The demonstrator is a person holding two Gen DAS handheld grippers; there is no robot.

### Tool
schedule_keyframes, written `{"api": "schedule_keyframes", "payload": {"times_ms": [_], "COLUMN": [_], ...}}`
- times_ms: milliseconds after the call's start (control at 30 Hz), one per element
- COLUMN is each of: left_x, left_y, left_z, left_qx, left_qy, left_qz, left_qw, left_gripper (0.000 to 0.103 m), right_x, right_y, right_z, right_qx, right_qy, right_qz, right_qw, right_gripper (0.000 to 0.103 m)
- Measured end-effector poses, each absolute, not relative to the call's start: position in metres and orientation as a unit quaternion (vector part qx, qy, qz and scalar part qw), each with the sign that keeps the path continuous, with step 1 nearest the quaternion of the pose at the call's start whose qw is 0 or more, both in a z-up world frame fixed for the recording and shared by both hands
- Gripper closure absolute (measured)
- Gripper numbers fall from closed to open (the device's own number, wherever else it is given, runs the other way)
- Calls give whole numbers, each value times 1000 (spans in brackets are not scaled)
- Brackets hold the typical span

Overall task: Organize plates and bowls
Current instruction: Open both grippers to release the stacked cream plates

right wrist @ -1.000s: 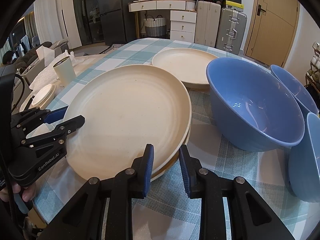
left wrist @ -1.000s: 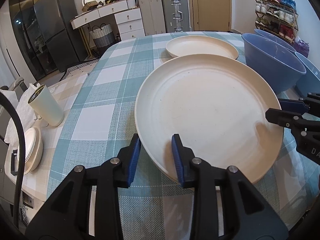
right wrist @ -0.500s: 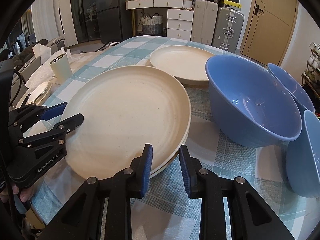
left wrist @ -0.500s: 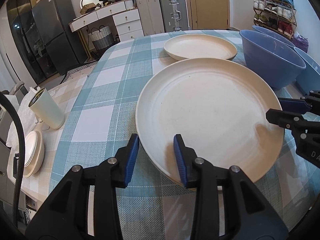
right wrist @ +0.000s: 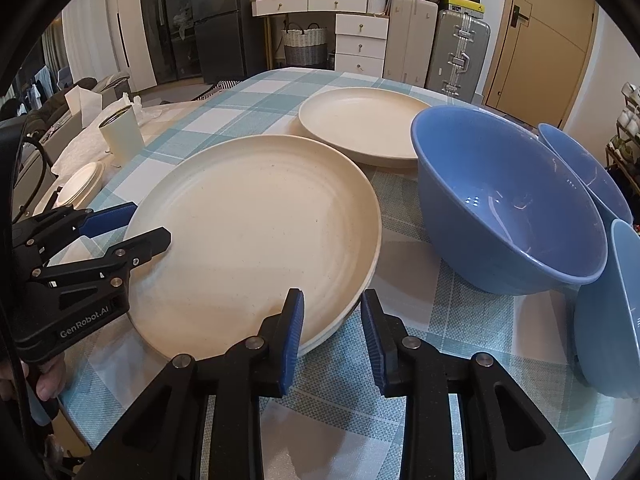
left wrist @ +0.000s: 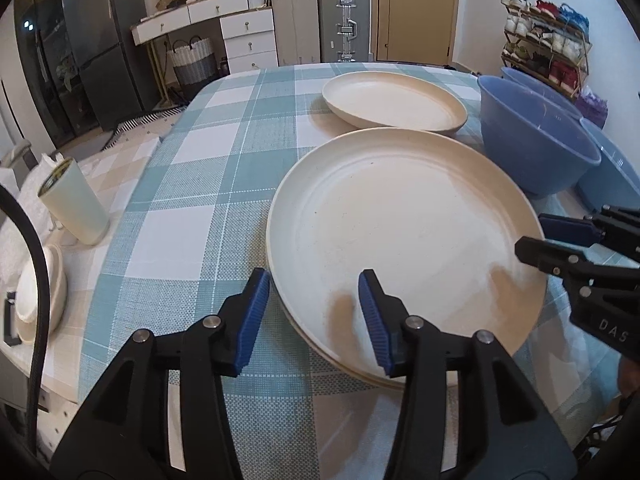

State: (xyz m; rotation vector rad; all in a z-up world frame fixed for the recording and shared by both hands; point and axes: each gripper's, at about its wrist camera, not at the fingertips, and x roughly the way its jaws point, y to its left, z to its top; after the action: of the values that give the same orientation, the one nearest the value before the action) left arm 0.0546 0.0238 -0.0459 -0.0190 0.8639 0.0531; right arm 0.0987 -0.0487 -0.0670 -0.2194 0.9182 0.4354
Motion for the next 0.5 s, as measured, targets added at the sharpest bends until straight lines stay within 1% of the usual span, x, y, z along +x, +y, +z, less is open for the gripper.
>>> {"api": "schedule_keyframes", "payload": {"times_ms": [33,67,100,133,167,200,233,300,367,433,467,500], "left_x": [55,55,54,53,52,51,51,51,50,50,49,48], "left_y": [26,28,29,30,31,32,32,33,35,37,38,39], "left_z": [-44,-42,-39,-37,-33,-31,-28,-24,-19,-15,-13,-10], "left_qx": [-17,-21,-25,-27,-29,-31,-31,-30,-31,-36,-39,-42], "left_qy": [418,416,411,406,401,397,394,389,387,386,384,383], "left_qz": [24,24,23,22,19,18,19,20,23,21,20,20], "left_qw": [908,909,911,913,915,917,918,920,921,922,922,923], "left_gripper": [51,48,43,38,35,28,27,27,25,22,21,17], "right_x": [99,99,99,98,98,98,98,97,96,94,93,92], "right_y": [-49,-48,-48,-48,-47,-46,-44,-42,-40,-39,-37,-36], "right_z": [-66,-65,-64,-62,-61,-60,-59,-58,-55,-49,-46,-43], "right_qx": [-105,-105,-104,-103,-103,-104,-106,-108,-105,-101,-101,-103], "right_qy": [437,436,434,432,430,430,430,429,426,419,414,407], "right_qz": [210,212,215,219,223,225,226,229,237,247,252,254], "right_qw": [868,868,869,869,868,868,868,867,867,868,869,871], "right_gripper": [67,62,56,54,54,52,51,43,37,30,23,18]}}
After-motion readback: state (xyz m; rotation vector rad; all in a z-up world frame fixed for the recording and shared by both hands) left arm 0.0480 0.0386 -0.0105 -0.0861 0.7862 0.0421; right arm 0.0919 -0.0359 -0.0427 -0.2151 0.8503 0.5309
